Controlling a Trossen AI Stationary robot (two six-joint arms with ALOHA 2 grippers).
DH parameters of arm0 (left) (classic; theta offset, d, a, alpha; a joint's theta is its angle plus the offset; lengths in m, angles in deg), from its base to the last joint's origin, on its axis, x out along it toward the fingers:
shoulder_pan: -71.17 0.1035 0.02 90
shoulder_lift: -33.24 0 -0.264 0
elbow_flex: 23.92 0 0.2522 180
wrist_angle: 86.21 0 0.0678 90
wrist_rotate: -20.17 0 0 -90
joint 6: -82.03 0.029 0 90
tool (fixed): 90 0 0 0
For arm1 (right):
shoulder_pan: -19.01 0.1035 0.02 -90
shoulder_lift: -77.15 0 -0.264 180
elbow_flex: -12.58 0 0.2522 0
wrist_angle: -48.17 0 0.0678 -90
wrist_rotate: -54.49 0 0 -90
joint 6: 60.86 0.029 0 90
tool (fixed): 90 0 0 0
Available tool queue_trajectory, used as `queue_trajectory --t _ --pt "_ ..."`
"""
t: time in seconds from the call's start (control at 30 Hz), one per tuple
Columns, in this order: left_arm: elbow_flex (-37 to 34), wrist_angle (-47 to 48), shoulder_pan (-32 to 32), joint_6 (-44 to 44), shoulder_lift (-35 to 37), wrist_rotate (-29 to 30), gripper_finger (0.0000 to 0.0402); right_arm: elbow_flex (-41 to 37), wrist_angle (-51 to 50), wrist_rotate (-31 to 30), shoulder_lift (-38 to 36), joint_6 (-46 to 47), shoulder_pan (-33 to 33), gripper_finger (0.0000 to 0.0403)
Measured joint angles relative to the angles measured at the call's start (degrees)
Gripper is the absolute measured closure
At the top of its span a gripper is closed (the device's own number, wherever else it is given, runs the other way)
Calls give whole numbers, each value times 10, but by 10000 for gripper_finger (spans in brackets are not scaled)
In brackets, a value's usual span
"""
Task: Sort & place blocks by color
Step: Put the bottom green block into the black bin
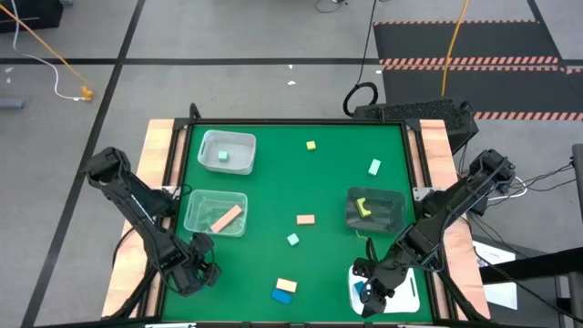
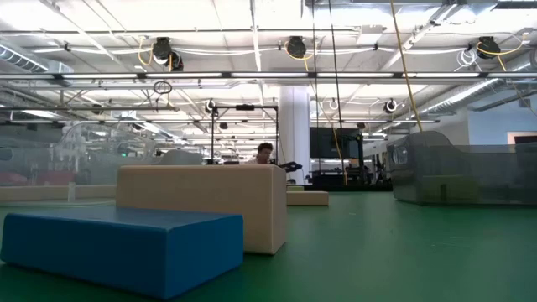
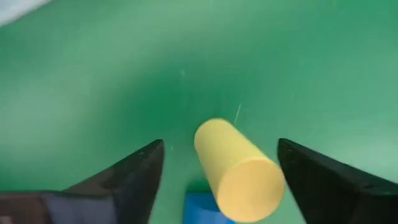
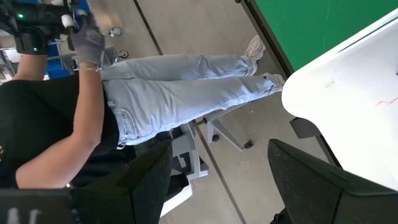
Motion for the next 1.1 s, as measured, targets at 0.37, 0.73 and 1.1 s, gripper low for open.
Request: queue_trajectory --t 0.37,0.73,1.1 --pt "0 -9 21 4 0 34 276 0 0 0 0 0 0 149" --pt "0 -295 55 141 0 161 276 0 0 0 0 0 0 149" --pt "0 -528 141 361 0 209 276 0 0 0 0 0 0 149"
